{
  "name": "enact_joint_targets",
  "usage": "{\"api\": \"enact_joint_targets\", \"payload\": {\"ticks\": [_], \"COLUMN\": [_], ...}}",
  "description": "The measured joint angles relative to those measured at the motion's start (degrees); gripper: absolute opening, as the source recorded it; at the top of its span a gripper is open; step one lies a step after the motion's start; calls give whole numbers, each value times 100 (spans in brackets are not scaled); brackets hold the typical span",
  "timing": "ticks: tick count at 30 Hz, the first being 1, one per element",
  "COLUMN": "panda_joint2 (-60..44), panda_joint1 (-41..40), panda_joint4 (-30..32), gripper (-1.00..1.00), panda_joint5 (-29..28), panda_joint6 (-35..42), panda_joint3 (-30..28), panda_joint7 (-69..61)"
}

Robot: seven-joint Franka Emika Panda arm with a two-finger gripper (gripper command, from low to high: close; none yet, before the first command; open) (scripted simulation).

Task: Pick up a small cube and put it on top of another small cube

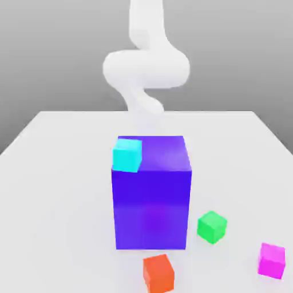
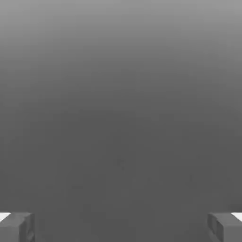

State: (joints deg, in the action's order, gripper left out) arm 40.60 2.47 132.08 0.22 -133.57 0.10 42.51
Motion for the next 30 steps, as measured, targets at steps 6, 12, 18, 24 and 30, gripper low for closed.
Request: {"api": "enact_joint_targets", "payload": {"ticks": [6,12,18,24,30], "panda_joint2": [-1282,-2527,-3774,-5028,-6287], "panda_joint1": [564,1030,1454,1839,2153], "panda_joint4": [74,144,215,286,241], "gripper": [0,0,0,0,0], "panda_joint5": [66,118,48,-240,-700], "panda_joint6": [-440,-864,-1290,-1716,-2311], "panda_joint3": [69,231,497,683,699], "panda_joint7": [-822,-1614,-2317,-2869,-3045]}}
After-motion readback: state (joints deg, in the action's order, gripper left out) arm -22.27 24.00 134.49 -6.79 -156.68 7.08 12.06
